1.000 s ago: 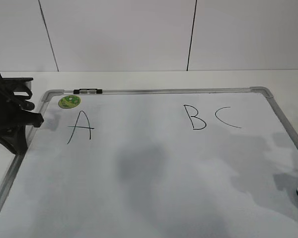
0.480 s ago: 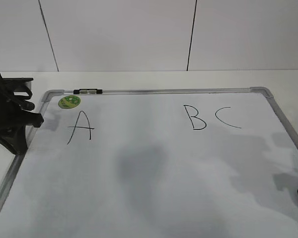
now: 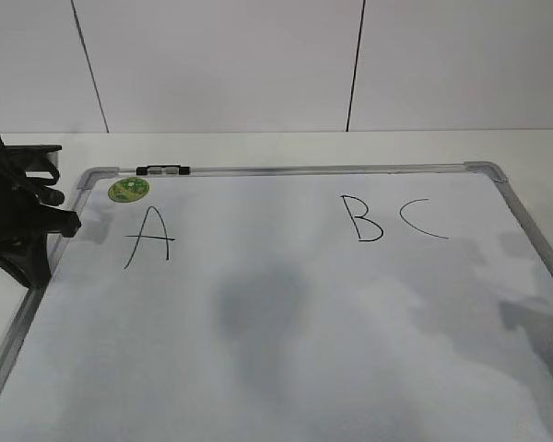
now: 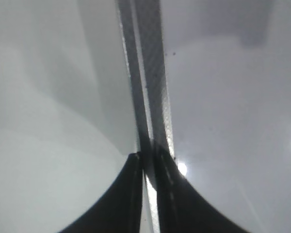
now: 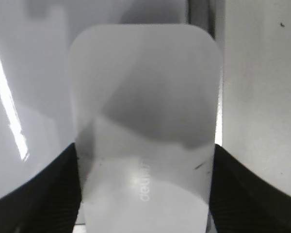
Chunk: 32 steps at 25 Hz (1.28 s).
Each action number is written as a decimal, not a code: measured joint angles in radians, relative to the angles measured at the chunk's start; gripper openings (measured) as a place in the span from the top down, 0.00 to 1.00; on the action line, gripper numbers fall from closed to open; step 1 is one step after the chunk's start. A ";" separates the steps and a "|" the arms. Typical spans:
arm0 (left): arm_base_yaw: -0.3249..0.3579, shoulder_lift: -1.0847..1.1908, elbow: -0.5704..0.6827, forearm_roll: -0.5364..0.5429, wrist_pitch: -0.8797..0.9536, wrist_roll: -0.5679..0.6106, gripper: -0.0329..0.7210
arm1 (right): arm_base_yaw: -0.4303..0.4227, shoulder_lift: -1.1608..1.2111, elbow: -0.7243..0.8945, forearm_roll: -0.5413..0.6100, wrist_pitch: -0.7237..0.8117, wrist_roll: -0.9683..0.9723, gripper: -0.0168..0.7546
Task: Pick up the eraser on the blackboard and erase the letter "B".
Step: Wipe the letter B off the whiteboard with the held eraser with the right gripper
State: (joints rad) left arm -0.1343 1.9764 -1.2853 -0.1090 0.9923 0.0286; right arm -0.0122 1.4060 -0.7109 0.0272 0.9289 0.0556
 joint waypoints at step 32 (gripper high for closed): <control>0.000 0.000 -0.001 0.000 0.008 0.000 0.90 | 0.294 0.716 -1.155 0.050 0.291 0.030 0.28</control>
State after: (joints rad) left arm -0.1343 1.9764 -1.2867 -0.1090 1.0000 0.0286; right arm 0.2815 2.1219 -1.8658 0.0774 1.2199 0.0854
